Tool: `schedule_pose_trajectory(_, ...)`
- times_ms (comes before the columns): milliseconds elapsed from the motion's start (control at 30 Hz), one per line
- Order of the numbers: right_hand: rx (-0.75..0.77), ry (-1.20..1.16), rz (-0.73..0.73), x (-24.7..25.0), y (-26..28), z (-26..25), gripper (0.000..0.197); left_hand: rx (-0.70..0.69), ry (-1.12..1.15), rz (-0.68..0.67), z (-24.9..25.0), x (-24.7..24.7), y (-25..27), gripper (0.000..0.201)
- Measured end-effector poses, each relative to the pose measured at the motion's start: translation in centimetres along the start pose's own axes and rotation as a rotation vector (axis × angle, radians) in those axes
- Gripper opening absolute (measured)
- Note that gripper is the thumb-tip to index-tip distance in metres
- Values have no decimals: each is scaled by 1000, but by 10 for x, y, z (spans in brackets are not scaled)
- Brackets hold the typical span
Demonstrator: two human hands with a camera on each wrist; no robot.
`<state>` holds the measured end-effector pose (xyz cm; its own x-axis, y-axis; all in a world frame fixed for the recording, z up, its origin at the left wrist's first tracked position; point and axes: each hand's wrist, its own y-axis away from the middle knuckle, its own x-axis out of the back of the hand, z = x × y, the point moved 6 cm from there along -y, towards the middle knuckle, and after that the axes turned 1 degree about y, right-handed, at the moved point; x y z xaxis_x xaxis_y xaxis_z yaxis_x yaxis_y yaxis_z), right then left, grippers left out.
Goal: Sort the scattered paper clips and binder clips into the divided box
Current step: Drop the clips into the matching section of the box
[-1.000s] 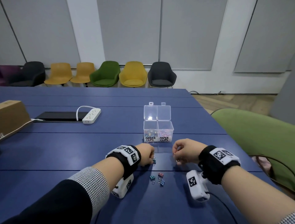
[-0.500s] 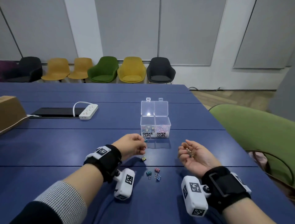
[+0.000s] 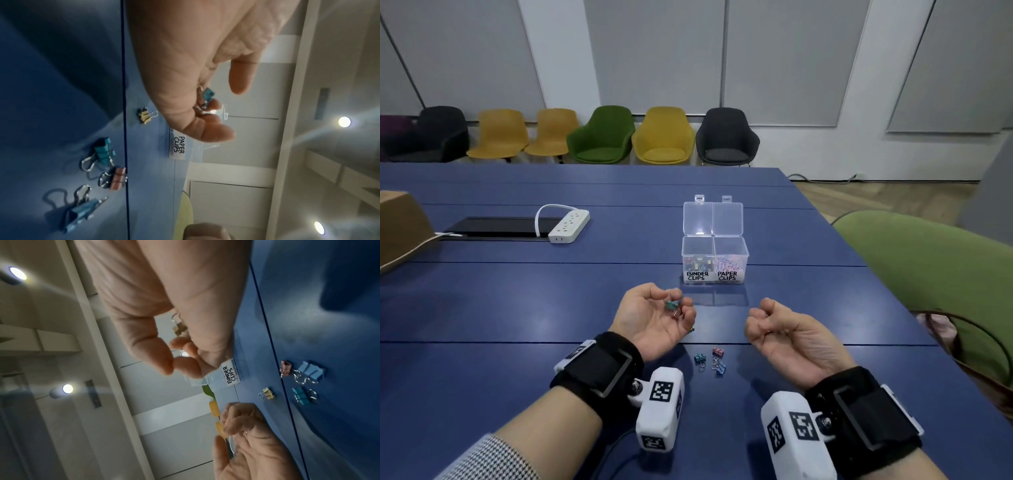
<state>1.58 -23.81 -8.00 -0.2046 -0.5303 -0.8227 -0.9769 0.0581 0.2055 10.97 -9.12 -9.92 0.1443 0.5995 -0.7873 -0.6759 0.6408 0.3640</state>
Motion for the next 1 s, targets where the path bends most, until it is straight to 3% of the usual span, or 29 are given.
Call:
schedule_pose_trajectory(233,-43,151,-9,2,1,4,50,54,-634,190,3,4,-15,28)
schedule_pose_trajectory(300,-93,216,21,7,-2,6,45,14,-1081,208,12,-2,-15,25)
schedule_pose_trajectory(400,-199,492,58,8,-7,6,32,-43,-1989,200,23,-19,-10,25)
schedule_pose_trajectory(467,-226,813,75,6,-12,3,26,-63,-2266,201,24,-27,-10,33)
schedule_pose_trajectory(600,-296,1546,54,0,-26,0,17,-20,-2370,215,17,-22,-27,59)
schedule_pose_trajectory(700,-286,2079,-47,-16,-30,3,8,33,-2399,216,12,-17,-37,55)
schedule_pose_trajectory(767,-271,2219,-124,-26,-30,11,10,43,-2424,198,9,-19,-38,43)
schedule_pose_trajectory(867,-281,2351,-223,-31,-29,24,28,35,-2476,165,7,-22,-34,34)
schedule_pose_trajectory(1000,-254,2375,-198,-32,-32,24,34,44,-2457,70,2,-22,-19,30)
